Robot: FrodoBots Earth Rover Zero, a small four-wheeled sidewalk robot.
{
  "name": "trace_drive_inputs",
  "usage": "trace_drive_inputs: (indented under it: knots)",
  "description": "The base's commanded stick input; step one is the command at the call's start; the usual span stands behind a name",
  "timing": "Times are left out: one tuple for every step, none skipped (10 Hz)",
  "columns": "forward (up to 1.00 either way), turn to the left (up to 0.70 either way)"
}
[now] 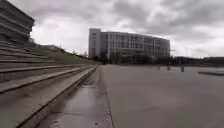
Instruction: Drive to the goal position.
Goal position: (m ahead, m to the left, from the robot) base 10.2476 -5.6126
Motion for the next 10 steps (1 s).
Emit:
trace_drive_inputs:
  knots:
    - [0.7,0.0]
    - [0.7,0.0]
    - [0.7,0.0]
    - [0.7,0.0]
    - [0.7,0.0]
    - [0.7,0.0]
    - [0.7,0.0]
    - [0.7,0.0]
    - [0.7,0.0]
    - [0.7,0.35]
